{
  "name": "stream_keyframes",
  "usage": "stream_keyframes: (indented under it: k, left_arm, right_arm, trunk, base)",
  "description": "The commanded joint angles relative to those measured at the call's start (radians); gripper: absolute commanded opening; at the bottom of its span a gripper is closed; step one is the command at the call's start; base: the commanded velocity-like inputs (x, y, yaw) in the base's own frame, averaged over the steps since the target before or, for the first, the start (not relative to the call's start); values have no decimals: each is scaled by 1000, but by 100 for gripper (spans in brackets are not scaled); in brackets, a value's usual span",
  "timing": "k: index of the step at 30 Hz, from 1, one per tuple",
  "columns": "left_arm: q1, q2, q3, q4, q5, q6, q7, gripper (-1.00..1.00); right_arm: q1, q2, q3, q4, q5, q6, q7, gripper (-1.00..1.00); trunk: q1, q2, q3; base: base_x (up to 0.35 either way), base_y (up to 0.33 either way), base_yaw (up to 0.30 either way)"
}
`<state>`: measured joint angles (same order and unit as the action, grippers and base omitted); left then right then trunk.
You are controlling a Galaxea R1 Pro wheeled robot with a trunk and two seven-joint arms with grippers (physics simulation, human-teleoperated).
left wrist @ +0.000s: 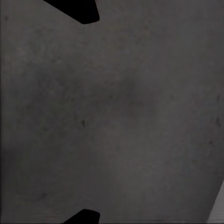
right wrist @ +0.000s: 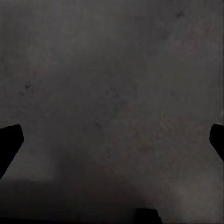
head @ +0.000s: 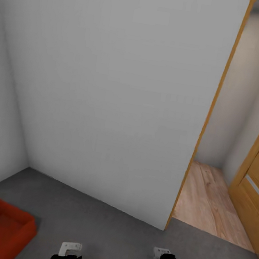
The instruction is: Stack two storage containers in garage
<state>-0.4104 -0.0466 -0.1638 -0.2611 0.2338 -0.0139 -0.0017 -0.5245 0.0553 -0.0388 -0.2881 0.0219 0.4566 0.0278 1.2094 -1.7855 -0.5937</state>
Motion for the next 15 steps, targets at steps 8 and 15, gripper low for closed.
stream_keyframes:
  k: [8,15]
  left_arm:
    - [-1,1,-6,0,9,-1,0,100]
    - [-1,1,-7,0,9,-1,0,100]
  right_arm:
    - [0,0,-4,-2,3,4,3,100]
    - [0,0,-4,-2,3,4,3,100]
  trunk:
    - [0,-1,3]
    - [0,-1,6]
  base:
    - [-71,-282,-265]
    - [-10,-301,-265]
